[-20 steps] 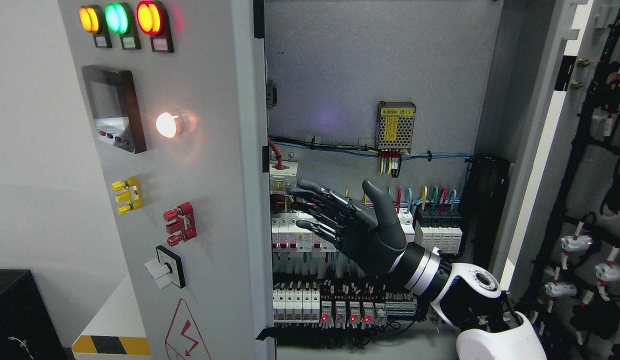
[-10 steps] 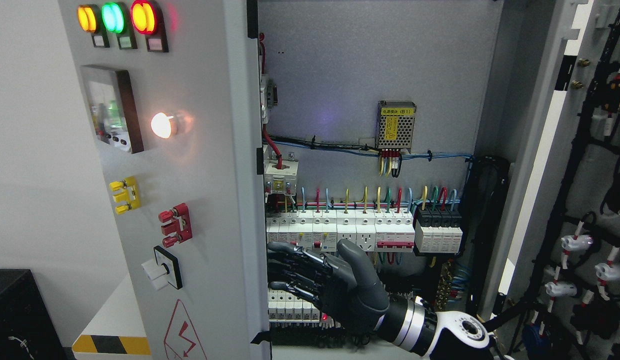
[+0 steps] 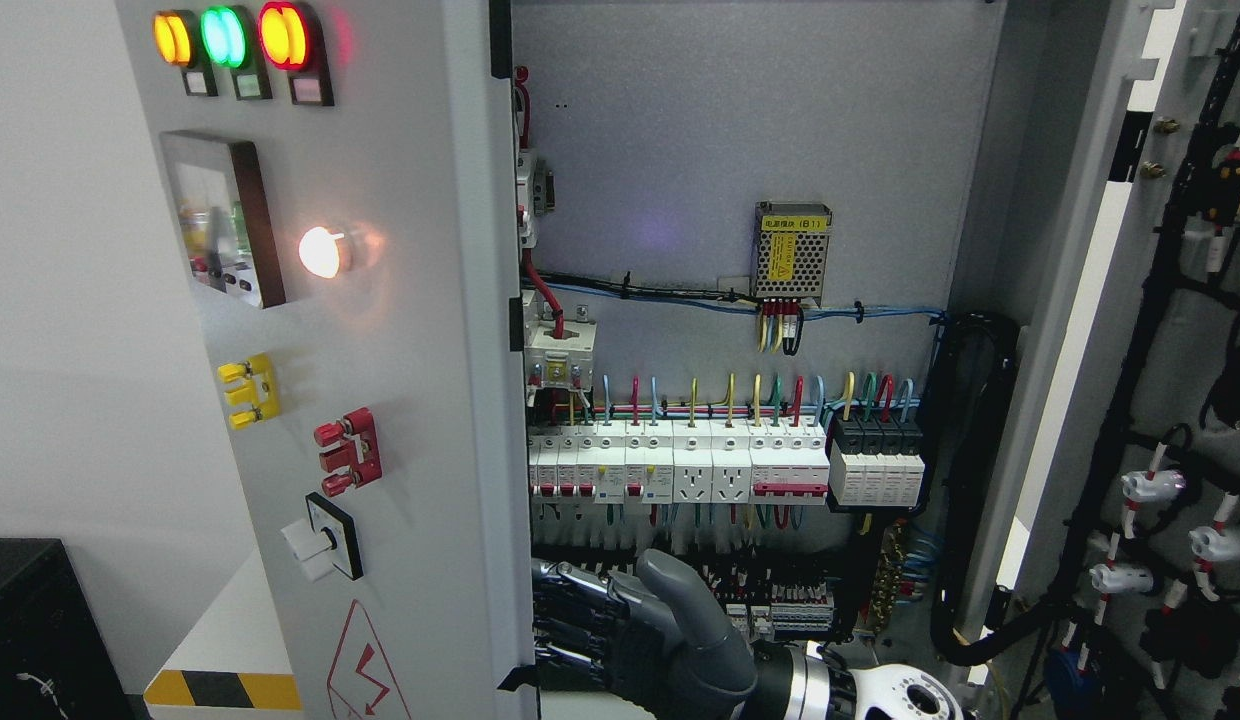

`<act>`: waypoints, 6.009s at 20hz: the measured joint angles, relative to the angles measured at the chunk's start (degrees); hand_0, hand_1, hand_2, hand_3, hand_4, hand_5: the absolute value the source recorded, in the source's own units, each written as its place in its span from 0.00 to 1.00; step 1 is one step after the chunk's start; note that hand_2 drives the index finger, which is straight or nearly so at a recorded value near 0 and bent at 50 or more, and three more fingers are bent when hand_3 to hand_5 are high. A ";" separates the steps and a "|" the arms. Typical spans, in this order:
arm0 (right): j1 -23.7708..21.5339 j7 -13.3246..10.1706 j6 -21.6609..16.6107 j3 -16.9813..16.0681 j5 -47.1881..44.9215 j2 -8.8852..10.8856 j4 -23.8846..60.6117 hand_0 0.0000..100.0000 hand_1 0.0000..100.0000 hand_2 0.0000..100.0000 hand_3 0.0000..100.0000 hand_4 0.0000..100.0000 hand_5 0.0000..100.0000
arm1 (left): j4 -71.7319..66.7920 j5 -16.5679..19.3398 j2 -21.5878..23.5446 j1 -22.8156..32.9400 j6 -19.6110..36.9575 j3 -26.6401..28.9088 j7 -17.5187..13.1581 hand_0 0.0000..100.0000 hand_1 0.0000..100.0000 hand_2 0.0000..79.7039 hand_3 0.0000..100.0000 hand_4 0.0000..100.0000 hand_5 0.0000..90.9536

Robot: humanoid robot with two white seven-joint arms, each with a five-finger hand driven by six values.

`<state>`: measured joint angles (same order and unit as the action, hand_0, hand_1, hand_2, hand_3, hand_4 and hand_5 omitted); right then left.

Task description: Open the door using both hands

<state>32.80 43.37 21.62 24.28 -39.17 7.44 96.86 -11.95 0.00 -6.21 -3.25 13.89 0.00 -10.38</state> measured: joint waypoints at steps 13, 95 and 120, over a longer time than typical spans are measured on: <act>-0.66 0.29 0.06 4.60 0.56 -0.01 2.13 0.00 0.00 0.00 0.00 0.00 0.00 | 0.00 0.00 0.00 0.00 0.00 0.00 0.00 0.00 0.00 0.00 0.00 0.00 0.00; -44.97 0.03 -48.77 -12.98 10.89 5.31 15.46 0.00 0.00 0.00 0.00 0.00 0.00 | 85.80 0.00 8.52 20.06 30.19 -19.61 -3.79 0.00 0.00 0.00 0.00 0.00 0.00; -46.91 -12.87 -56.61 -29.10 -5.45 13.18 22.25 0.00 0.00 0.00 0.00 0.00 0.00 | 118.91 -6.99 7.62 11.88 30.30 -5.21 -3.84 0.00 0.00 0.00 0.00 0.00 0.00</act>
<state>-14.11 30.50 -35.00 -4.83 -44.62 20.62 119.11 106.96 -6.99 1.40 8.62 44.19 -5.21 -14.22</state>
